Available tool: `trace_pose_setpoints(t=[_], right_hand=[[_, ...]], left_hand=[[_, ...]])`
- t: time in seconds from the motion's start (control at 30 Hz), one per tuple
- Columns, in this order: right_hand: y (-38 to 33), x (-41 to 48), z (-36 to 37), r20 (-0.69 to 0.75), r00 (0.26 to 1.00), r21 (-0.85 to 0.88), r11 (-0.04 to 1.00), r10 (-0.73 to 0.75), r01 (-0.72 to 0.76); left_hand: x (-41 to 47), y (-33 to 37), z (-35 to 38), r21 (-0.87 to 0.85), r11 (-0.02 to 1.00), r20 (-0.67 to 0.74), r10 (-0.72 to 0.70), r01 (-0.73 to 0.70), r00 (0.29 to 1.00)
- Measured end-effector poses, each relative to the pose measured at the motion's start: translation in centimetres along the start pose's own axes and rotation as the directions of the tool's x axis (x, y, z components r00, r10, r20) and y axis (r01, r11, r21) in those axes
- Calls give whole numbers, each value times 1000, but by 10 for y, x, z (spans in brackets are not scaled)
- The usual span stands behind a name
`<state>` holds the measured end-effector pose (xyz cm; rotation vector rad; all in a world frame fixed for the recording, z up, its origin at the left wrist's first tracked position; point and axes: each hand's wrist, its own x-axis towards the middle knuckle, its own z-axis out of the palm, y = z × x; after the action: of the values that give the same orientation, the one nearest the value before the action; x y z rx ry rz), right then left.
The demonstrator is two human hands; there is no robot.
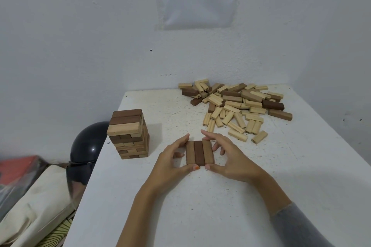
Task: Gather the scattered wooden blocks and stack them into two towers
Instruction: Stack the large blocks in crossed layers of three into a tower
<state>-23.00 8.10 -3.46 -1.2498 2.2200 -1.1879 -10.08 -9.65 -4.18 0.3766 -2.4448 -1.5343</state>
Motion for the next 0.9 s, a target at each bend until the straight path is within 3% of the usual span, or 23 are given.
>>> trace_pose_setpoints(t=[0.9], right_hand=[[0, 0, 3, -9, 999, 22, 999, 39, -39]], left_hand=[[0, 1, 0, 9, 1000, 0, 3, -3, 1000]])
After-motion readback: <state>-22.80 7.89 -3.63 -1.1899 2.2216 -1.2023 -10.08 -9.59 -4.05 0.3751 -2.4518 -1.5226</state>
